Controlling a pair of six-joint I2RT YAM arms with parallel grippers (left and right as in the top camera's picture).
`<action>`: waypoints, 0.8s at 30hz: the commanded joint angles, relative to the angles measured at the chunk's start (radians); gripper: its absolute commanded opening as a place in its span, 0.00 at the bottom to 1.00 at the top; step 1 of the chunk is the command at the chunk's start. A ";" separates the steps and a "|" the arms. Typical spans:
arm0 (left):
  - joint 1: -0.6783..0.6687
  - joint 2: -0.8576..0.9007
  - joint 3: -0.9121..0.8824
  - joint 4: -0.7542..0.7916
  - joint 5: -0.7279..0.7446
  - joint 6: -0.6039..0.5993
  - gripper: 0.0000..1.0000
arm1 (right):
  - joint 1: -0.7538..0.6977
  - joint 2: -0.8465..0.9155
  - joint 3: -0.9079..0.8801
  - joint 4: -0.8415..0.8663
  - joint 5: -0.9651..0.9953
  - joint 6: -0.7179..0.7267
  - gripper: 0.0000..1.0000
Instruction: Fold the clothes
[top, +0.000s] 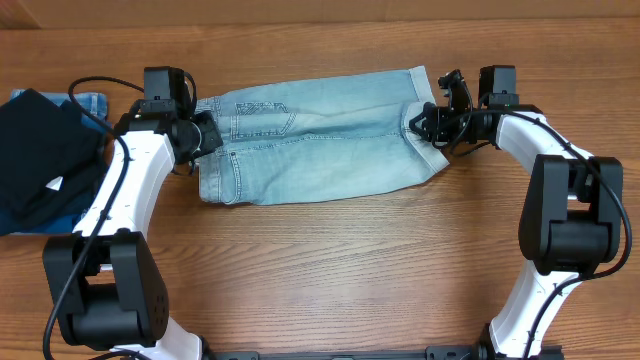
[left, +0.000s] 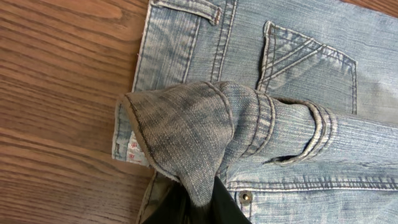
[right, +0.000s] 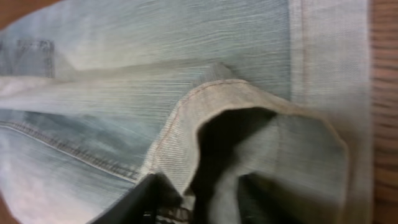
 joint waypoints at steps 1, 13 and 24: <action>-0.003 0.008 0.008 -0.007 0.012 -0.018 0.11 | 0.003 0.005 0.020 0.007 -0.093 0.001 0.56; -0.003 0.008 0.008 -0.011 0.012 -0.018 0.12 | 0.003 0.005 0.020 0.029 -0.190 0.005 0.20; -0.003 -0.019 0.035 -0.048 0.011 -0.006 0.04 | -0.001 -0.169 0.063 -0.117 -0.053 0.084 0.04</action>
